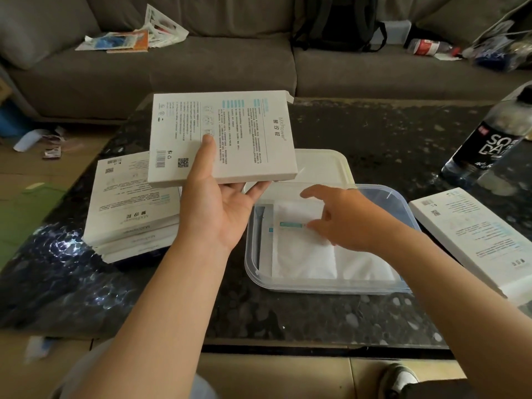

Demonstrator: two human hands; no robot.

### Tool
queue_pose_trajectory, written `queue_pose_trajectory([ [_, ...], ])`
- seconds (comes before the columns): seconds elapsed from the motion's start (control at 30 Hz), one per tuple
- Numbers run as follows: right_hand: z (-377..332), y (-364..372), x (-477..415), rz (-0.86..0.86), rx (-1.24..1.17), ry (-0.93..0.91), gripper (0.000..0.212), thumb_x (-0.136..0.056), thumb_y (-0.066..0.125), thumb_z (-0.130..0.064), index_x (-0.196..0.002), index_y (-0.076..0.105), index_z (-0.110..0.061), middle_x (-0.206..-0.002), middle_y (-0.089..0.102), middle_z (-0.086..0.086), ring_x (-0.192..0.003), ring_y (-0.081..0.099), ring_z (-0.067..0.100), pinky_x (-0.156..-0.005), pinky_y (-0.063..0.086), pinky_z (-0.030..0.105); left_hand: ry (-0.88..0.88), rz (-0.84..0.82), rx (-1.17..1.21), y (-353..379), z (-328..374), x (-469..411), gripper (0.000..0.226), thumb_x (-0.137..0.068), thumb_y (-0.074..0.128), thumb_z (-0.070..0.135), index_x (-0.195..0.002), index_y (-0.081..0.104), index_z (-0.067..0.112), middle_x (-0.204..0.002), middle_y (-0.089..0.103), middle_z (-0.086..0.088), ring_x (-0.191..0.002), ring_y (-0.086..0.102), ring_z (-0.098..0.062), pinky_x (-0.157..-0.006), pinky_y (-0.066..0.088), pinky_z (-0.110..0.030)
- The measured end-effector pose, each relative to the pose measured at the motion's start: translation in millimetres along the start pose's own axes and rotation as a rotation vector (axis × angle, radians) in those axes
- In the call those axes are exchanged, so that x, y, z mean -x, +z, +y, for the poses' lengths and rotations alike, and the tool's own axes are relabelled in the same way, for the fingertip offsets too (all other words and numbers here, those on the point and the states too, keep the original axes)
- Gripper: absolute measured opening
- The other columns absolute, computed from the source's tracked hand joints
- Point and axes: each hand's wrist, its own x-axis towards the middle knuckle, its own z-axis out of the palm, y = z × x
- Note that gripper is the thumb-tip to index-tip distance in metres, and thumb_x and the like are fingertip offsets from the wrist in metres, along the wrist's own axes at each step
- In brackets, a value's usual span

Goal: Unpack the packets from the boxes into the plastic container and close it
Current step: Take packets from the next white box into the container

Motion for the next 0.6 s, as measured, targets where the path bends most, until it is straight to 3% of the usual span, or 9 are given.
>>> queue_pose_trajectory([
  [0.17, 3.6, -6.0, 9.5, -0.172, 0.127, -0.109, 0.06, -0.084, 0.078, -0.042, -0.138, 0.05, -0.043, -0.131, 0.056, -0.011, -0.114, 0.057, 0.013, -0.104, 0.049, 0.033, -0.011, -0.012, -0.003, 0.1, 0.5, 0.1, 0.044, -0.102, 0.059, 0.035, -0.146, 0.052, 0.031, -0.132, 0.072, -0.006, -0.116, 0.073, -0.029, -0.087, 0.062, -0.056],
  [0.3, 8.7, -0.5, 16.7, -0.336, 0.303, -0.113, 0.086, -0.082, 0.075, -0.053, -0.152, 0.026, -0.049, -0.163, 0.022, -0.017, -0.148, 0.028, 0.015, -0.12, 0.025, 0.036, -0.015, -0.016, 0.005, 1.3, -0.2, 1.2, 0.041, -0.103, 0.058, 0.035, -0.144, 0.054, 0.03, -0.131, 0.073, -0.006, -0.116, 0.073, -0.029, -0.085, 0.062, -0.056],
  [0.4, 11.1, 4.3, 18.4, -0.371, 0.334, -0.12, 0.088, -0.087, 0.071, -0.053, -0.155, 0.015, -0.05, -0.167, 0.009, -0.017, -0.152, 0.018, 0.014, -0.122, 0.018, 0.035, -0.019, -0.017, 0.006, 2.1, -1.1, 1.9, 0.04, -0.104, 0.058, 0.035, -0.143, 0.054, 0.03, -0.131, 0.073, -0.006, -0.115, 0.073, -0.028, -0.084, 0.063, -0.055],
  [0.6, 9.2, 8.7, 20.1, -0.354, 0.338, -0.149, 0.085, -0.089, 0.066, -0.055, -0.156, 0.013, -0.047, -0.167, 0.009, -0.015, -0.154, 0.015, 0.015, -0.123, 0.015, 0.037, -0.017, -0.022, 0.007, 2.2, -1.9, 2.8, 0.041, -0.103, 0.059, 0.035, -0.143, 0.054, 0.03, -0.131, 0.072, -0.007, -0.114, 0.073, -0.029, -0.082, 0.063, -0.055],
])
